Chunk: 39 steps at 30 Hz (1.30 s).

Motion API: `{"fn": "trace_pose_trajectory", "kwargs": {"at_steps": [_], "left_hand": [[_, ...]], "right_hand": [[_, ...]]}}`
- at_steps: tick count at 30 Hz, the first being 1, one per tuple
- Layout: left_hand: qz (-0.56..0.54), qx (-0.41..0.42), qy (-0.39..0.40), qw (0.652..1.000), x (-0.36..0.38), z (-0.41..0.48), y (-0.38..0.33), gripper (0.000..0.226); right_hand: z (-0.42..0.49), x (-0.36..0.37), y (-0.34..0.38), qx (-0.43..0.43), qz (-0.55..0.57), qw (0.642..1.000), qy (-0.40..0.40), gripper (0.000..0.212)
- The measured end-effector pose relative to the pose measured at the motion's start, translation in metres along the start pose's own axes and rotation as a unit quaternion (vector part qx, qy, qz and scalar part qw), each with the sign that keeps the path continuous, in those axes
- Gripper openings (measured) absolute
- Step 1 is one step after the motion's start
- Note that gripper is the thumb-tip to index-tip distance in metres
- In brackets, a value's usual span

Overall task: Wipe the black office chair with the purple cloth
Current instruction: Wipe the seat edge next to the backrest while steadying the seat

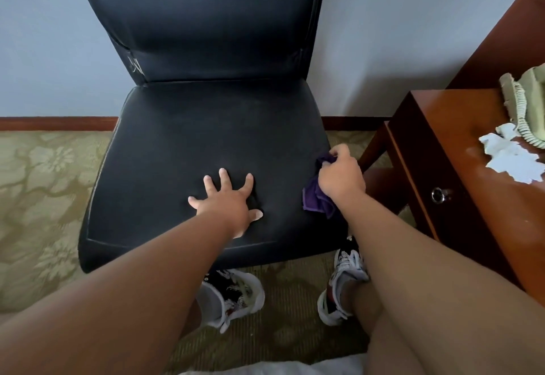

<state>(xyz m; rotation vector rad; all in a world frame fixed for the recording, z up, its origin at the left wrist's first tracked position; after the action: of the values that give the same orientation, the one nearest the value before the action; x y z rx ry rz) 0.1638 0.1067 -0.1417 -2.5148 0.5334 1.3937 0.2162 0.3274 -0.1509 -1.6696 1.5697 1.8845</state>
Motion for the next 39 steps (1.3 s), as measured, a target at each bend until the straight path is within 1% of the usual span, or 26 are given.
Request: {"fn": "trace_pose_trajectory", "kwargs": {"at_steps": [3,5,7,11,15,20,22,24,25,27,30,32,34,35,37,39], "left_hand": [[0.000,-0.018,0.003,1.000,0.000,0.003,-0.007,0.081],[0.003,-0.029,0.001,1.000,0.002,0.004,-0.012,0.082],[0.006,-0.038,-0.002,0.999,0.004,0.006,-0.016,0.084],[0.004,-0.047,-0.008,0.999,0.004,0.006,-0.023,0.085],[-0.008,-0.054,-0.015,0.998,0.002,0.005,-0.029,0.083],[-0.038,-0.035,-0.022,0.998,-0.005,0.000,-0.028,0.081],[-0.046,-0.004,-0.041,0.998,-0.009,-0.006,-0.017,0.074],[-0.042,0.031,-0.069,0.996,-0.013,-0.013,0.003,0.067],[-0.036,0.039,-0.082,0.995,-0.014,-0.016,0.016,0.066],[-0.027,0.025,-0.096,0.995,-0.012,-0.019,0.042,0.069],[-0.036,-0.022,-0.064,0.997,-0.004,-0.021,0.064,0.076],[-0.036,-0.029,-0.049,0.998,0.000,-0.021,0.063,0.078],[-0.029,-0.035,-0.046,0.998,0.001,-0.019,0.056,0.077],[-0.026,-0.040,-0.043,0.998,0.000,-0.018,0.054,0.076],[-0.019,-0.048,-0.036,0.998,-0.001,-0.015,0.050,0.076],[-0.013,-0.053,-0.031,0.998,-0.001,-0.014,0.049,0.076]], "right_hand": [[0.002,0.002,0.002,-0.014,-0.054,0.998,-0.029,0.027],[-0.005,0.004,0.000,-0.057,-0.107,0.991,-0.064,0.039],[-0.017,0.005,-0.002,-0.105,-0.130,0.983,-0.081,0.048],[-0.052,0.013,-0.013,-0.164,-0.187,0.964,-0.091,0.049],[-0.086,0.017,-0.026,-0.160,-0.141,0.971,-0.104,0.046],[-0.136,0.041,-0.032,-0.241,-0.100,0.963,-0.064,0.042],[-0.136,0.042,-0.035,-0.220,-0.024,0.974,-0.052,0.045],[-0.125,0.038,-0.038,-0.162,0.068,0.983,-0.060,0.053],[-0.119,0.035,-0.040,-0.140,0.090,0.983,-0.070,0.056],[-0.110,0.031,-0.043,-0.112,0.078,0.987,-0.084,0.056],[-0.107,0.029,-0.042,-0.078,0.048,0.994,-0.066,0.051],[-0.110,0.029,-0.042,-0.076,0.022,0.995,-0.054,0.055],[-0.117,0.033,-0.041,-0.092,-0.013,0.995,-0.037,0.064],[-0.123,0.037,-0.040,-0.102,-0.018,0.994,-0.025,0.064],[-0.136,0.045,-0.037,-0.130,-0.014,0.991,-0.003,0.058],[-0.148,0.054,-0.034,-0.177,-0.024,0.984,0.022,0.053]]}}
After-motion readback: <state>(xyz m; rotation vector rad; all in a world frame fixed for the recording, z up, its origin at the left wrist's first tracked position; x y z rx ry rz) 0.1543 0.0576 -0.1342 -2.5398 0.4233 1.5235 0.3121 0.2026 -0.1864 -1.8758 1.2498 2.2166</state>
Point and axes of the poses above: each hand's wrist, its own z-axis towards the middle knuckle, its own x-axis out of the palm, y = z × x, the point moved 1 cm from there along z, towards the middle knuckle, and after that the axes turned 1 degree about -y, right-handed, at the moved point
